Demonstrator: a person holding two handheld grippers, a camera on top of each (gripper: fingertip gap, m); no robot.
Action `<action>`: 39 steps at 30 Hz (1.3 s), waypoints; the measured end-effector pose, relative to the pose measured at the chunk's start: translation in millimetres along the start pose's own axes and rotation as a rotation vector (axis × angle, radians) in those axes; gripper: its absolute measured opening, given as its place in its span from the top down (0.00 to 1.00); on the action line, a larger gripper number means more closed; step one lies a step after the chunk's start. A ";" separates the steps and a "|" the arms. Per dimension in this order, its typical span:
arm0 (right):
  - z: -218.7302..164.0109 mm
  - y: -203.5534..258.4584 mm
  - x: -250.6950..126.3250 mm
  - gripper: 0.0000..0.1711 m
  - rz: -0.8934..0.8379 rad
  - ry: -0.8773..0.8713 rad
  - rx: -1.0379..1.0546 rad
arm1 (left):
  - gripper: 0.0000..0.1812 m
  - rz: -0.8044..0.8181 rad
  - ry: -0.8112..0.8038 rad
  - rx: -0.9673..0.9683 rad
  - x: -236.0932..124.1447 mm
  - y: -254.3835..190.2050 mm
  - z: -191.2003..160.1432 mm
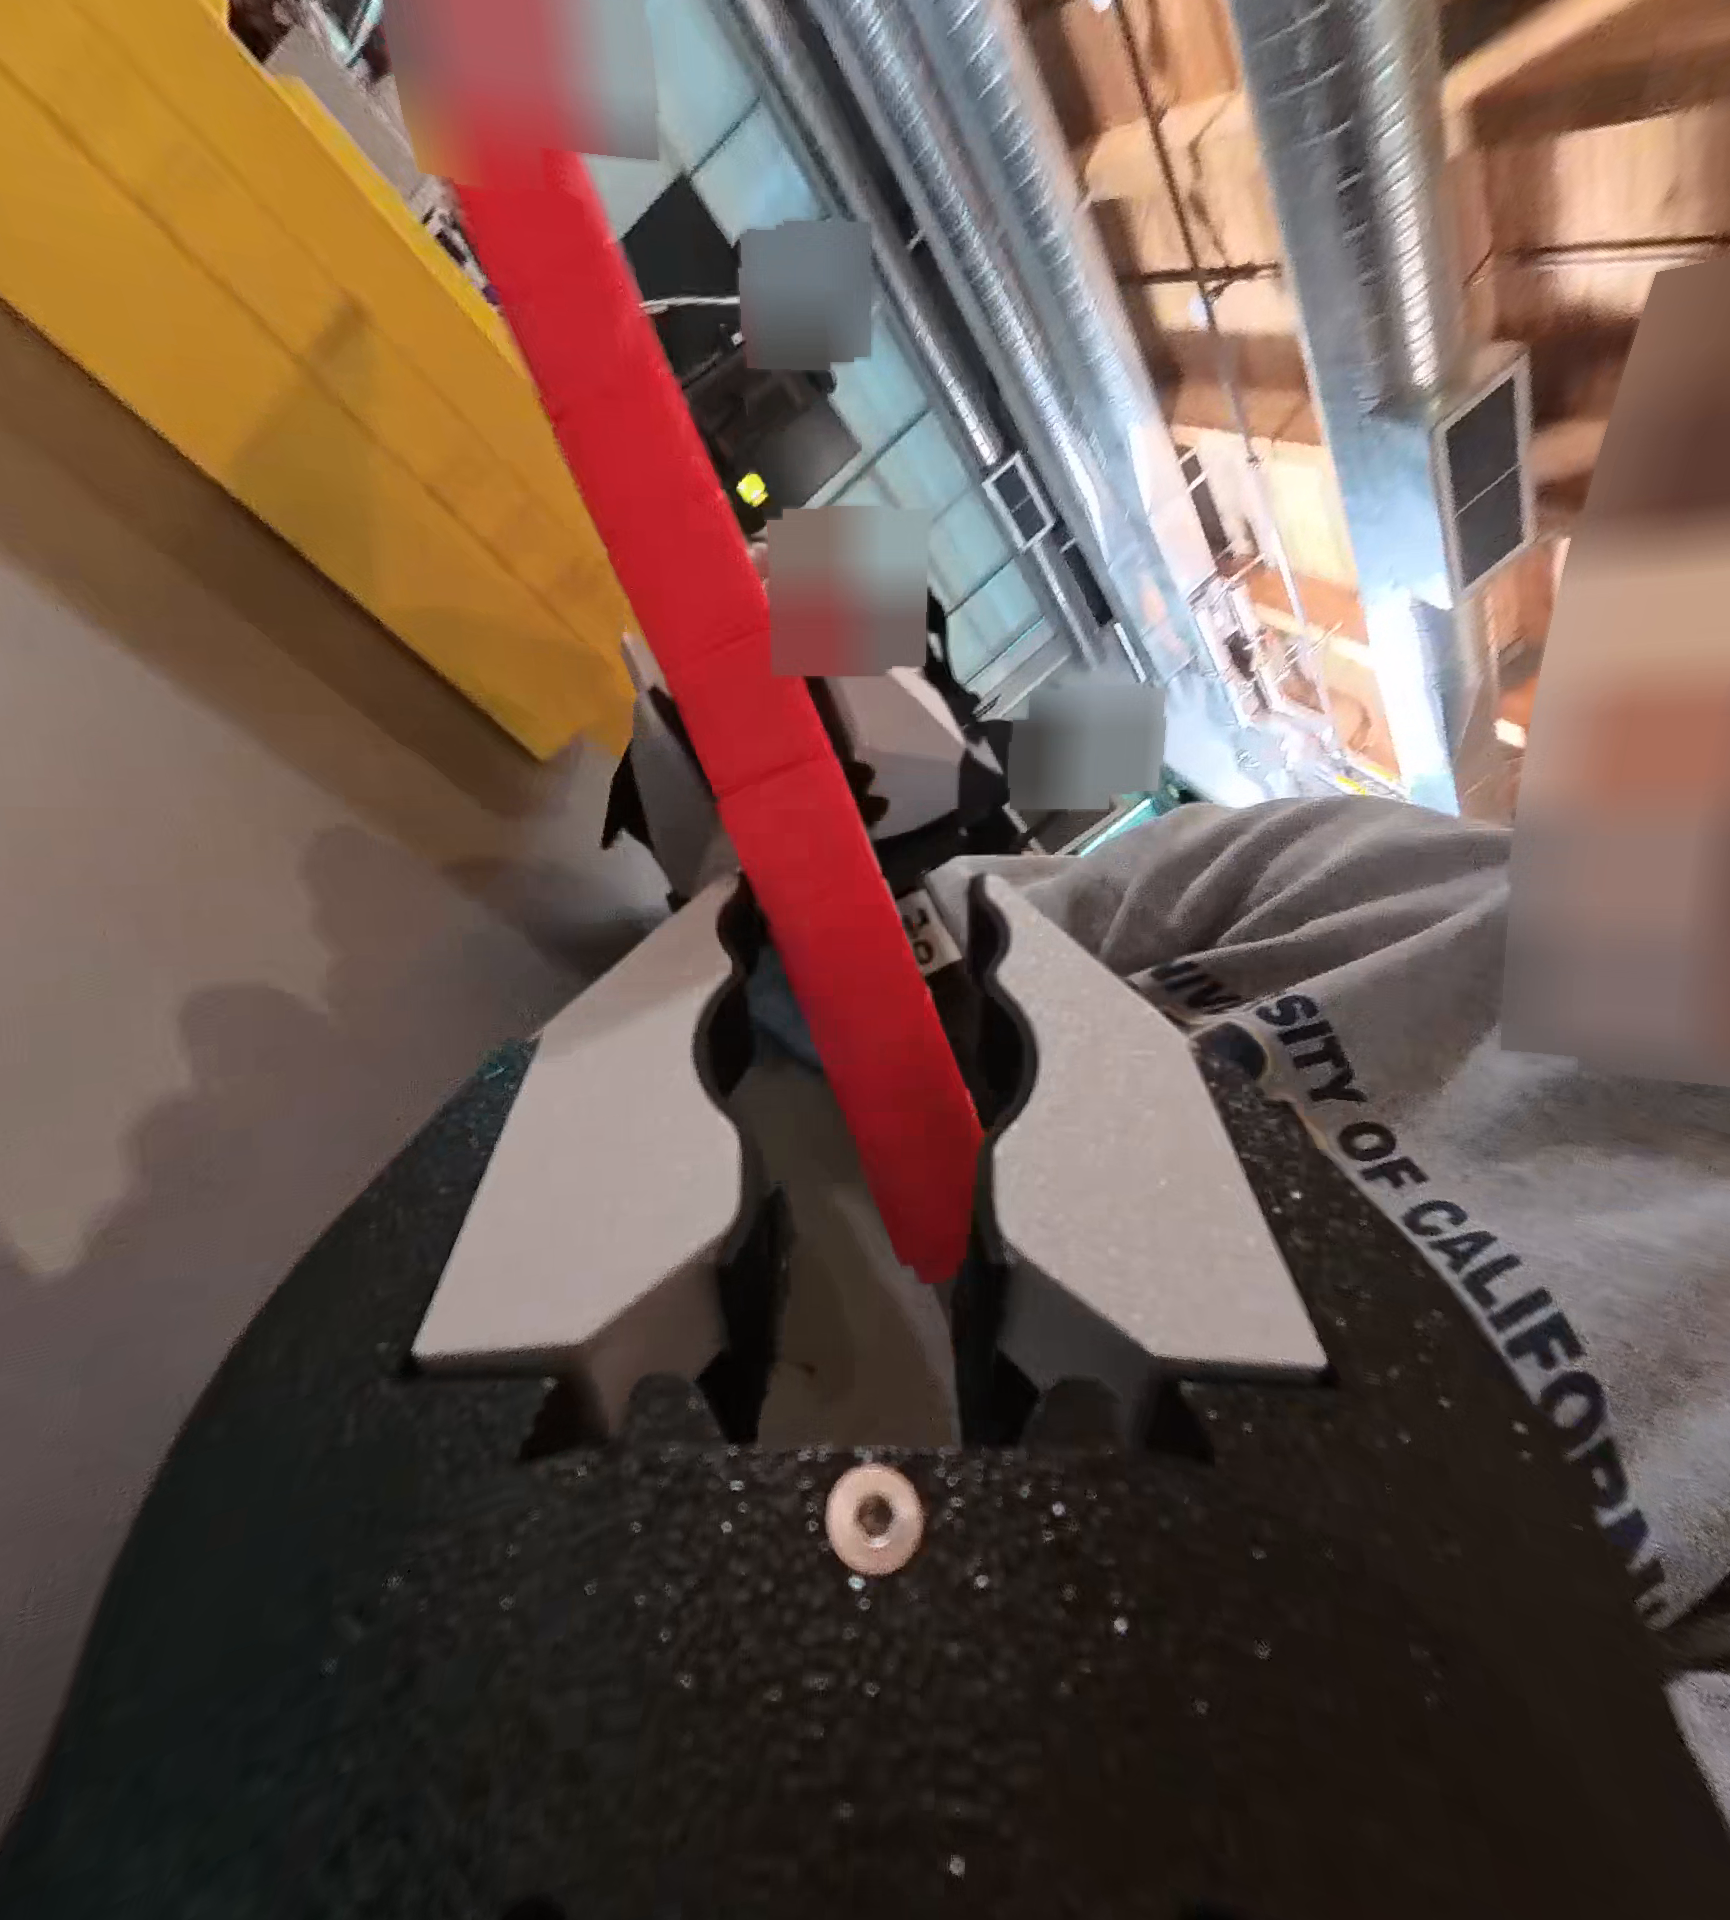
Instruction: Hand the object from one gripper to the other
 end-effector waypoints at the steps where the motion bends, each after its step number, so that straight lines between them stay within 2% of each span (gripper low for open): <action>1: -0.1 -0.9 -0.1 0.88 -0.004 0.003 0.025 | 0.84 0.033 -0.002 0.005 0.5 3.2 0.3; 2: -1.0 -2.7 -0.1 0.85 -0.012 0.006 0.067 | 0.88 0.064 -0.004 0.024 0.5 5.3 0.5; 4: -5.6 -6.4 -0.4 0.72 -0.029 0.016 0.164 | 0.89 0.107 -0.022 0.129 -0.2 3.2 2.8; 6: -16.1 -8.8 -2.2 0.65 -0.050 0.041 0.289 | 0.89 0.192 -0.069 0.241 -4.4 3.9 9.3; 10: -41.5 -10.7 -7.1 0.63 -0.058 0.053 0.665 | 0.89 0.361 -0.288 0.557 -20.1 -10.1 32.6; 12: -46.9 -11.3 -6.4 0.67 -0.021 -0.003 0.958 | 0.89 0.527 -0.379 0.774 -30.5 -18.0 40.0; 14: -46.2 -10.6 -0.9 0.70 0.066 -0.095 1.349 | 0.89 0.725 -0.416 0.976 -37.8 -23.4 43.3; 16: -43.1 -11.0 5.8 0.68 0.149 -0.203 1.753 | 0.89 0.942 -0.414 1.175 -41.4 -25.1 44.7; 18: -44.3 -9.0 10.9 0.67 0.179 -0.271 2.079 | 0.89 1.140 -0.342 1.383 -38.2 -23.8 42.4; 20: -44.3 -7.8 12.9 0.65 0.204 -0.358 2.310 | 0.89 1.296 -0.230 1.571 -29.7 -18.7 38.0; 22: -43.8 -7.7 12.9 0.64 0.217 -0.433 2.444 | 0.89 1.386 -0.136 1.713 -19.9 -13.6 34.2; 24: -43.4 -8.8 12.1 0.70 0.218 -0.480 2.476 | 0.89 1.417 -0.093 1.814 -12.5 -12.6 32.0; 26: -42.8 -9.9 10.8 0.84 0.215 -0.487 2.433 | 0.89 1.424 -0.096 1.827 -11.4 -10.7 32.6; 28: -42.1 -10.2 10.1 0.85 0.219 -0.466 2.373 | 0.86 1.345 -0.100 1.777 -9.9 -4.7 31.2; 30: -44.4 -11.4 8.8 0.86 0.203 -0.418 2.283 | 0.61 1.281 -0.184 1.715 -12.2 -7.3 33.5; 32: -52.6 -19.7 4.3 0.87 0.173 -0.372 2.185 | 0.51 1.229 -0.295 1.665 -19.3 -16.2 36.7; 35: -74.4 -46.0 -11.2 0.87 0.106 -0.300 2.030 | 0.48 1.195 -0.450 1.595 -35.4 -29.4 41.6; 39: -109.2 -86.3 -45.1 0.87 0.126 -0.199 1.765 | 0.51 1.205 -0.528 1.537 -47.7 -32.2 46.0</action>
Point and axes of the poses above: each gripper's, where its closed fingertips meet, x out along the fingers, z out of its top, y = z × x across the jaws, the point moved 4 cm from there along -x, back along the fingers, and after that the axes turned 14 degrees about -x, right-handed, at the moved point
